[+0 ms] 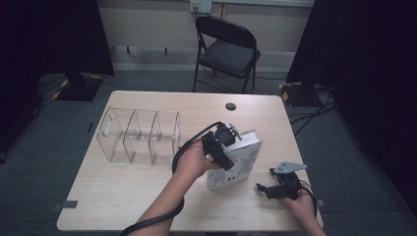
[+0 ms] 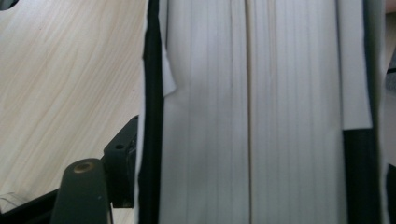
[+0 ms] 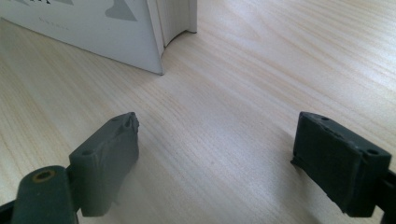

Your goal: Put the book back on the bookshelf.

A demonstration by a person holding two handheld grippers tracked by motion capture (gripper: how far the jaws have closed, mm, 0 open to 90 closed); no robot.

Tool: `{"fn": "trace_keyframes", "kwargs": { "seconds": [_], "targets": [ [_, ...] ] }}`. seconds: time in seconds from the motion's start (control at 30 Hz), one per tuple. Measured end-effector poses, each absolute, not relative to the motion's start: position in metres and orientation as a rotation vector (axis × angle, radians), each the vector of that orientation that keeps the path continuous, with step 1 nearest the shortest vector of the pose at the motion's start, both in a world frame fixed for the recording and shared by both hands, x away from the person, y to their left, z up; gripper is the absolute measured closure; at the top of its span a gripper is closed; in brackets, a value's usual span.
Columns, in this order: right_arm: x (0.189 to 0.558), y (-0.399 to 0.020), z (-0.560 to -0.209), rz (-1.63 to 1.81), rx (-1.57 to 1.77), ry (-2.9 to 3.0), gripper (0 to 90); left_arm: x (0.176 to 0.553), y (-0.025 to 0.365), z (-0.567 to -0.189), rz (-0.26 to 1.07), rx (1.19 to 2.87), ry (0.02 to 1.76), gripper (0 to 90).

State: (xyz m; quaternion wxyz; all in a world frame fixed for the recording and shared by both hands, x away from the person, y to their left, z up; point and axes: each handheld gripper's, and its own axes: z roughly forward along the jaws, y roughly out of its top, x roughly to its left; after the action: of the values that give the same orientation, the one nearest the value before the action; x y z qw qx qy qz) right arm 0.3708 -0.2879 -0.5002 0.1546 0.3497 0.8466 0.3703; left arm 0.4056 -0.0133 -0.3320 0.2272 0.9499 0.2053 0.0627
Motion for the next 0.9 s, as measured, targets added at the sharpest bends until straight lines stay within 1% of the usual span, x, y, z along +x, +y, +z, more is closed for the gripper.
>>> {"fn": "trace_keyframes", "kwargs": {
  "seconds": [0.2,0.33,0.4,0.47,0.67,0.8,0.9],
  "targets": [
    [0.371,-0.288,-0.5,1.064,1.004,2.426,13.5,0.404,-0.022,-0.33,0.236,2.625,0.529,29.0],
    [0.371,-0.288,-0.5,1.063,1.004,2.427,13.5,0.405,-0.03,-0.331,0.228,2.63,0.54,26.3],
    [0.371,-0.288,-0.5,1.064,1.004,2.426,13.5,0.408,-0.031,-0.332,0.192,2.616,0.539,26.5],
    [0.371,-0.288,-0.5,1.064,1.004,2.427,13.5,0.41,-0.029,-0.332,0.174,2.611,0.531,28.1],
    [0.371,-0.288,-0.5,1.062,1.005,2.426,13.5,0.409,-0.031,-0.332,0.179,2.624,0.537,31.6],
    [0.371,-0.288,-0.5,1.063,1.003,2.425,13.5,0.409,-0.031,-0.332,0.181,2.631,0.546,35.8],
    [0.371,-0.288,-0.5,1.063,1.003,2.426,13.6,0.41,-0.033,-0.331,0.193,2.677,0.539,38.9]
  ]
}}
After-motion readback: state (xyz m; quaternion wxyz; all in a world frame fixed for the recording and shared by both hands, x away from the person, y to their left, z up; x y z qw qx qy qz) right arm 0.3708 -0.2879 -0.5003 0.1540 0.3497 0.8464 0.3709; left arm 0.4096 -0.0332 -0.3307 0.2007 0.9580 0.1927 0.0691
